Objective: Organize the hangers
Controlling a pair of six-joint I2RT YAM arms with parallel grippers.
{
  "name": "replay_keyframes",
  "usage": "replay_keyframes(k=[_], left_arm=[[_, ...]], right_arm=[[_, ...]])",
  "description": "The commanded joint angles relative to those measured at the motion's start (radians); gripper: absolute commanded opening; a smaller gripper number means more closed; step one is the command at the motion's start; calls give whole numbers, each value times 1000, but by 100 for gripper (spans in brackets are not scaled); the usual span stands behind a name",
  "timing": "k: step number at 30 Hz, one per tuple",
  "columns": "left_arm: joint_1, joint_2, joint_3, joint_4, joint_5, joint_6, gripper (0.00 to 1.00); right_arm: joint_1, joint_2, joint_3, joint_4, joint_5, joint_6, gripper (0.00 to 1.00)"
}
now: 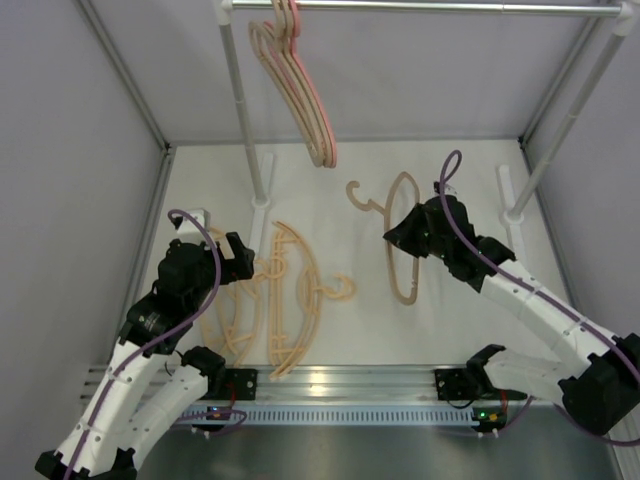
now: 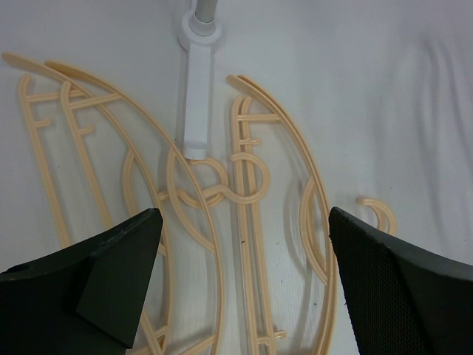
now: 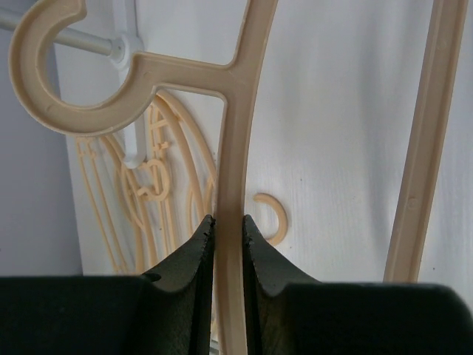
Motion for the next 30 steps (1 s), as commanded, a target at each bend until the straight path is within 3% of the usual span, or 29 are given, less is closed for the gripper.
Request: replay_keyframes(k=[1, 16, 30], left_arm=[[-2, -2, 1, 13, -14, -7, 98], [-4, -1, 1, 15, -19, -9, 98], [-5, 7, 1, 15, -22, -9, 98]], right_arm=[[-51, -26, 95, 123, -137, 5, 0], [-203, 24, 310, 212, -355, 80, 0], [-216, 161, 493, 443, -553, 232, 0]])
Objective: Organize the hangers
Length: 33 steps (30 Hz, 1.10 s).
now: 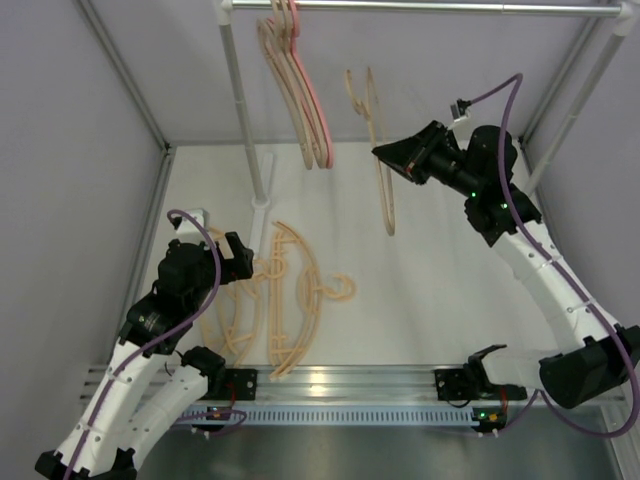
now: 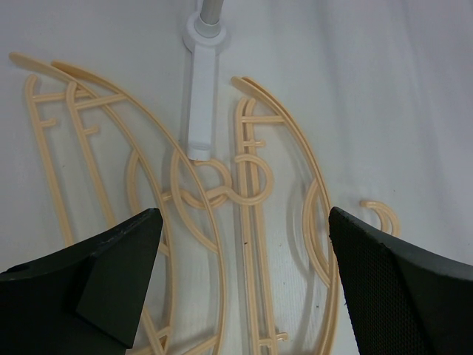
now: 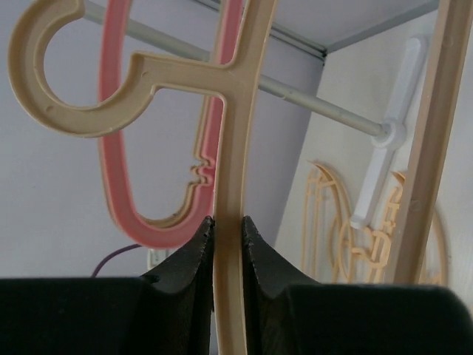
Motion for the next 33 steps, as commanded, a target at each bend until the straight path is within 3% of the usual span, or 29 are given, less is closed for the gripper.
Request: replay_keyframes(k=[1, 17, 33], left_arm=[[-4, 7, 1, 15, -7, -8, 98], [-3, 16, 1, 15, -6, -8, 98], [-6, 7, 1, 15, -7, -8, 98]], right_arm=[[-15, 17, 85, 189, -78, 58, 0], [19, 224, 281, 413, -130, 202, 0], [91, 431, 531, 371, -102, 217, 0]])
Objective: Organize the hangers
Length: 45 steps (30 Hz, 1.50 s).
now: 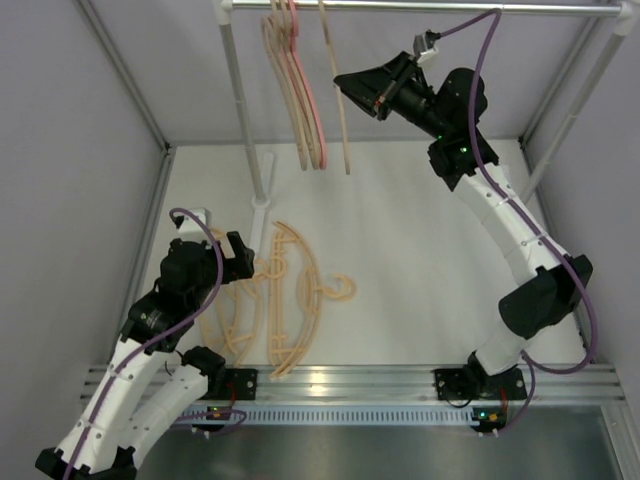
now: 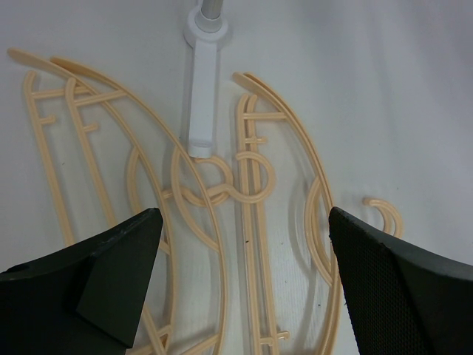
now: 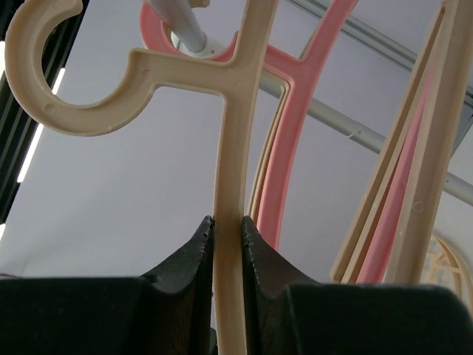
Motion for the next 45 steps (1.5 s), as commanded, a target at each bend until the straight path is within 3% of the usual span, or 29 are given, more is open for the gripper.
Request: replay_keyframes(k=[1, 17, 32, 45], left_arm=[[-4, -9, -1, 15, -7, -8, 98], [-12, -21, -1, 17, -13, -8, 98], [-17, -25, -2, 17, -20, -10, 98], [-18, -27, -2, 17, -21, -10, 98]], right_arm=[[29, 47, 85, 62, 16, 13, 0], [62, 215, 238, 41, 42, 52, 0], [70, 238, 259, 38, 55, 67, 1], [75, 155, 214, 6, 79, -5, 32]])
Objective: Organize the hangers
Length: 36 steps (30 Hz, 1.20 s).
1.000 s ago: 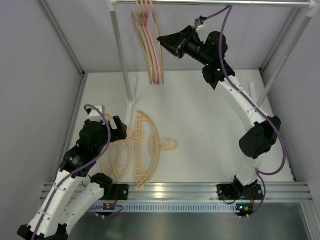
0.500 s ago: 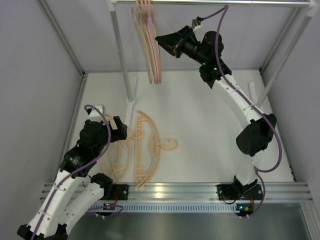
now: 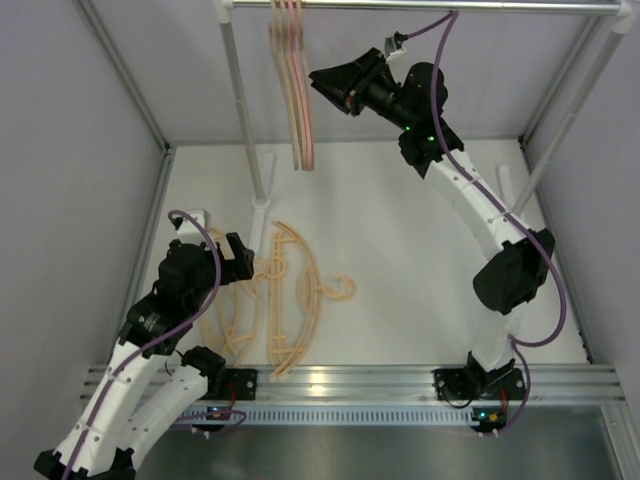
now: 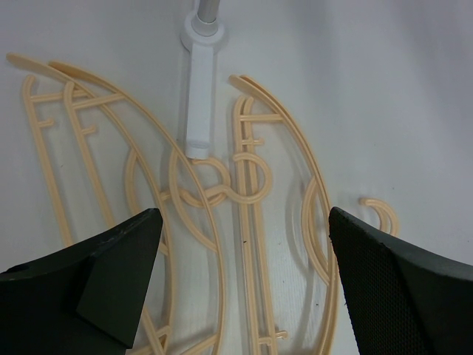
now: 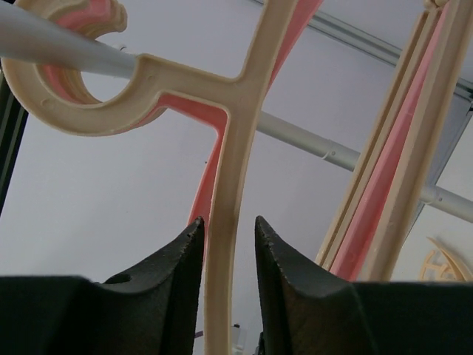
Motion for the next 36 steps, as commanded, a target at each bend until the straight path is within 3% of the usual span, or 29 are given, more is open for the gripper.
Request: replay_keyframes(k=[1, 3, 13, 21, 27, 30, 36], left_arm=[[-4, -10, -2, 18, -17, -10, 98], [-4, -7, -2, 18, -17, -10, 98], [-4, 5, -2, 17, -15, -10, 98], [-6, 34, 8, 18, 23, -10, 98], [-22, 157, 31, 18, 78, -83, 98], [-99, 208, 13, 20, 30, -178, 98], [-450, 272, -62, 15, -272, -356, 97]], right_arm=[[17, -96, 9, 21, 17, -48, 33], [17, -114, -8, 11, 24, -67, 38], [19, -337, -186, -55, 112, -196, 43], [16, -589, -510, -108, 227, -309, 45], [17, -803, -770, -185, 306, -380, 46], [17, -891, -868, -226, 348, -400, 46], [16, -1003, -995, -294, 375, -447, 46]])
